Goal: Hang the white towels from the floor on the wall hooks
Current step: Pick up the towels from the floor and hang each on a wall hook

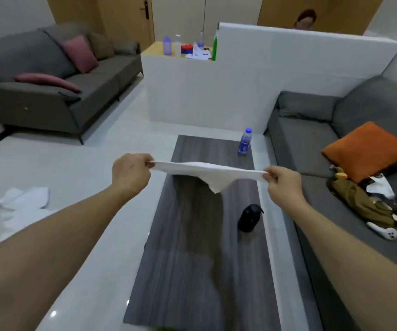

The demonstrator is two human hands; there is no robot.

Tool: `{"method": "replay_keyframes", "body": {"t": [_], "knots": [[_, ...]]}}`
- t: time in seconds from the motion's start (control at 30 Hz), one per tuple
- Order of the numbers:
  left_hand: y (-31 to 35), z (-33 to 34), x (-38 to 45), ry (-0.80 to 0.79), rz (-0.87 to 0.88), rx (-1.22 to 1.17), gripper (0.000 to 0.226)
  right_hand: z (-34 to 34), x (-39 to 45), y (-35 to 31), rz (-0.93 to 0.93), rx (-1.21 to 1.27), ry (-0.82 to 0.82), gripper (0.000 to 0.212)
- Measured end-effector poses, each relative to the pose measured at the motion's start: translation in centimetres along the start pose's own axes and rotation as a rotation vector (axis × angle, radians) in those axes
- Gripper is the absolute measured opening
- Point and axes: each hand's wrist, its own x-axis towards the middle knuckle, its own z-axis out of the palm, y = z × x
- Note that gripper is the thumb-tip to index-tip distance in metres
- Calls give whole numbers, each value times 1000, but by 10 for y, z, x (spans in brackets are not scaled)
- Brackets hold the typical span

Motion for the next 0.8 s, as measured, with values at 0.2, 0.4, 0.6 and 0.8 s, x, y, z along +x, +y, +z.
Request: {"method": "replay_keyframes", "body": {"t": [0.2,0.4,0.6,0.8], "knots": [[-33,71,-135,-287,-101,91,23,58,-128,74,197,-5,-292,18],[-66,129,-231,-558,-147,158,23,104,-228,132,327,-93,-538,18],[-84,156,-288,-713,-233,168,21,125,-288,156,403,-157,-650,15],[-94,142,-340,-725,-324,185,20,123,-330,157,374,-165,-775,16]]}}
